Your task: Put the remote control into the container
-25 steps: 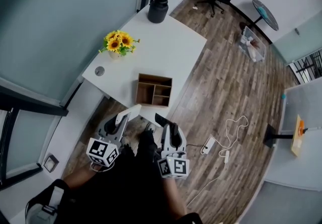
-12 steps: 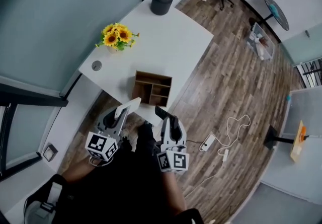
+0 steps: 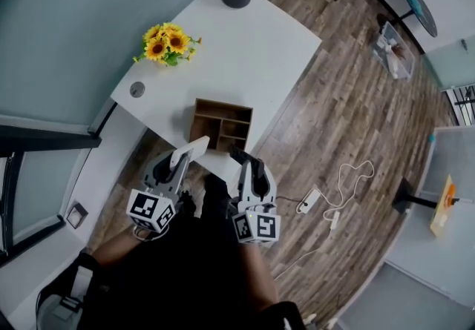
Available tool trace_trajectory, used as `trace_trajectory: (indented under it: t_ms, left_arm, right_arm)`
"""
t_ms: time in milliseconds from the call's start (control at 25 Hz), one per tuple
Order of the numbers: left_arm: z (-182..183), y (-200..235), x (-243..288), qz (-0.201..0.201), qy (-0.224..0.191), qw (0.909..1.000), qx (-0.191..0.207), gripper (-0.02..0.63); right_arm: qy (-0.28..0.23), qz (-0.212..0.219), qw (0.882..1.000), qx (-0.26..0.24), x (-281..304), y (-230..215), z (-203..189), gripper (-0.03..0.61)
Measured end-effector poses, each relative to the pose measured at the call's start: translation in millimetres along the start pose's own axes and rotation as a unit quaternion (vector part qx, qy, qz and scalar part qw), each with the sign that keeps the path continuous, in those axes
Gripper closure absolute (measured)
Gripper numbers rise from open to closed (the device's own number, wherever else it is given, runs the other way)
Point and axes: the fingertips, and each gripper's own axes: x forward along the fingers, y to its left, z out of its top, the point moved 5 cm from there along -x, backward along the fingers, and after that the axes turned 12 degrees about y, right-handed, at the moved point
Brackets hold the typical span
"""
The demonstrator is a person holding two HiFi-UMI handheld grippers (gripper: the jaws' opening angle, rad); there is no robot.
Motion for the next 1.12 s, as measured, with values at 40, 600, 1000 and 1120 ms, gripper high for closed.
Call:
trace_trajectory:
  t_ms: [40, 600, 1000, 1120]
  left_arm:
    - [0.0, 0.0, 3.8, 0.001, 0.002, 1.0, -0.002, 0.518]
    - [-4.1, 7.4, 34.8, 0.017, 0.026, 0.9994, -0.015, 0.518]
    - [-1.1, 12.8, 44.4, 0.021, 0.035, 0.9989, -0.024, 0.518]
    - [-0.1, 14.3, 46.8, 0.022, 0.037, 0.9988, -0.024, 0.518]
  right_arm:
    - [0.001, 0.0, 1.0, 0.001, 3.0, -3.0, -0.1, 0.482]
    - [0.019, -0.005, 1.0, 0.016, 49.9, -37.0, -6.4, 0.482]
    - [0.029, -0.02, 0.999, 0.038, 79.6, -55.5, -17.9, 0.482]
    - [0.035, -0.022, 0.998, 0.038, 86.5, -58.4, -21.5, 0.482]
